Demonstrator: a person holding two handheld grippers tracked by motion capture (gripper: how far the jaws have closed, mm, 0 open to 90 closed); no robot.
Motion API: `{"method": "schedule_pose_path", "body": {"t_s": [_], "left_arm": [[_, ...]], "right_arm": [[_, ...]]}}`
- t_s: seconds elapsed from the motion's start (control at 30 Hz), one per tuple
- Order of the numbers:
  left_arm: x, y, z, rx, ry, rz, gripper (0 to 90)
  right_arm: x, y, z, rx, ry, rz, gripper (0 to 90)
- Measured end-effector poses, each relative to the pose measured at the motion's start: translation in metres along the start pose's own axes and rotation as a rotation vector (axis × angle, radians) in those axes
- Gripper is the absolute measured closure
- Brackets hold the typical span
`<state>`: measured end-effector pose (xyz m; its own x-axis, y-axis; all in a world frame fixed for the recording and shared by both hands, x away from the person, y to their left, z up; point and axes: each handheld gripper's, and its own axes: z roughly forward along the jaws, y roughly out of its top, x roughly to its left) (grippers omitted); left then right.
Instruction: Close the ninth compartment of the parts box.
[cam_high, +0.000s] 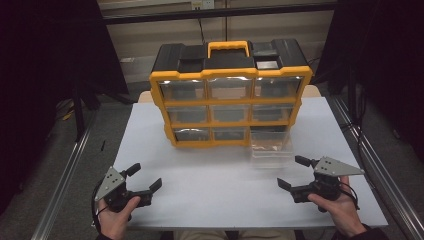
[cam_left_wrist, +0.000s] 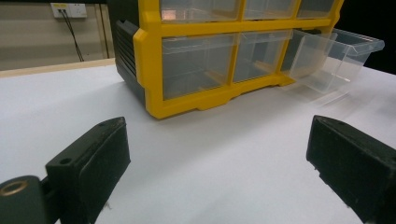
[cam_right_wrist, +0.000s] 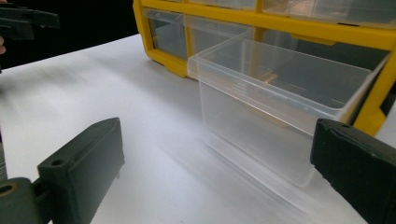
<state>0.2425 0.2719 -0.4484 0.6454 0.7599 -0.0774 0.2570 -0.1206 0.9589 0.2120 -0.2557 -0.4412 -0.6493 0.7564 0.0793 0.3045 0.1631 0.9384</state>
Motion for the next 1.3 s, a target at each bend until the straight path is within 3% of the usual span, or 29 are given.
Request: {"method": "schedule_pose_path", "body": {"t_s": [0.3, 0.4, 1.3], "left_arm": [[0.0, 0.0, 0.0, 0.001, -0.004, 0.001, 5.7], [0.0, 0.0, 0.0, 0.002, -0.006, 0.001, 5.8], [0.0, 0.0, 0.0, 0.009, 0.0, 0.006, 5.8]], "right_arm": [[0.01, 0.002, 0.007, 0.008, 0.03, -0.006, 4.3], [0.012, 0.002, 0.009, 0.011, 0.056, -0.013, 12.1], [0.02, 0.003, 0.027, 0.037, 0.13, -0.04, 81.9]]}}
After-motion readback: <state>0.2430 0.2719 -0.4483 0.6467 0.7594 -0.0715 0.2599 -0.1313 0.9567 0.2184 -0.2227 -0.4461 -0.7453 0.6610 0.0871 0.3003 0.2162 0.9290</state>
